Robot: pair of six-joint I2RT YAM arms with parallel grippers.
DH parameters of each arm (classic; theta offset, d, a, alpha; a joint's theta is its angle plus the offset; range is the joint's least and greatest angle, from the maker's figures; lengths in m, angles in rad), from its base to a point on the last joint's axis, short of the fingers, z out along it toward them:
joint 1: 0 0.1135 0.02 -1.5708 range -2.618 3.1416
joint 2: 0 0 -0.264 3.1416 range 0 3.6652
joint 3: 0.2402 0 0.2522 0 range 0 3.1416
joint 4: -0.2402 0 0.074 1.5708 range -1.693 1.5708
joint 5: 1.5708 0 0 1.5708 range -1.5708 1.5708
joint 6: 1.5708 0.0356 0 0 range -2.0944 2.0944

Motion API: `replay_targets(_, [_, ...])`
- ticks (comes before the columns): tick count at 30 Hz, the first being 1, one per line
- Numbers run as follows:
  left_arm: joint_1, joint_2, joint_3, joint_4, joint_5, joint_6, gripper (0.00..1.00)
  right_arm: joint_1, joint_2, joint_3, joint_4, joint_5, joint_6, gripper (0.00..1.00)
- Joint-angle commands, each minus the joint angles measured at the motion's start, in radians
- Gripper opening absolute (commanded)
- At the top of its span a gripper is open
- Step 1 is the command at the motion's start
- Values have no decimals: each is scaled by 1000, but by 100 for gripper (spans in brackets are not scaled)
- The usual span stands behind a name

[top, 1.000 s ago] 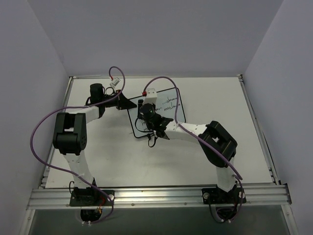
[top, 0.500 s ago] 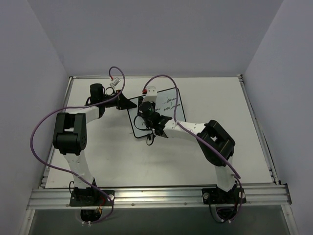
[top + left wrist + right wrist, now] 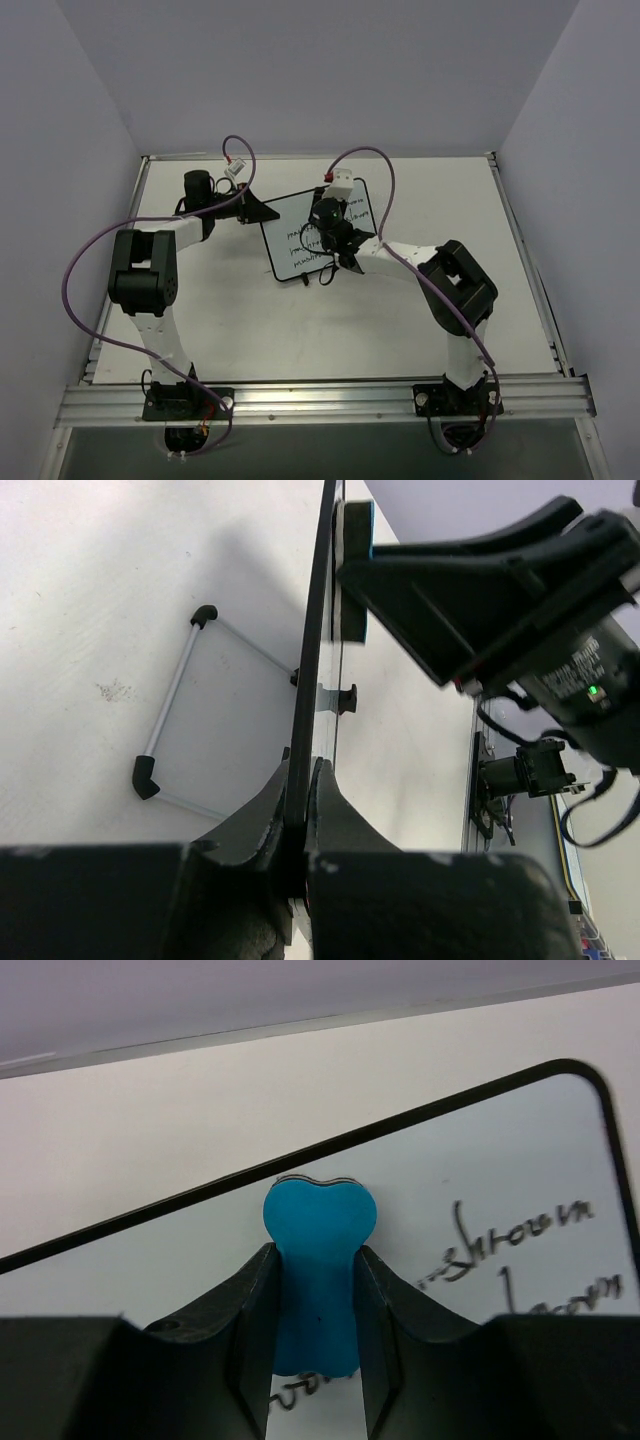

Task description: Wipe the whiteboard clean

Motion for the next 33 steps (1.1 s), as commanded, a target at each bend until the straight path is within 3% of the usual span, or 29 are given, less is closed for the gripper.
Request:
replay_targets(1, [22, 27, -28, -26, -203, 198, 2, -94, -21, -70, -38, 52, -11, 0])
replay_targets(13, [22, 27, -28, -25, -201, 195, 2, -260, -78, -169, 25, -105, -55, 0])
replay_targets(33, [22, 27, -30, -22, -200, 195, 2, -266, -80, -61, 28, -215, -136, 0])
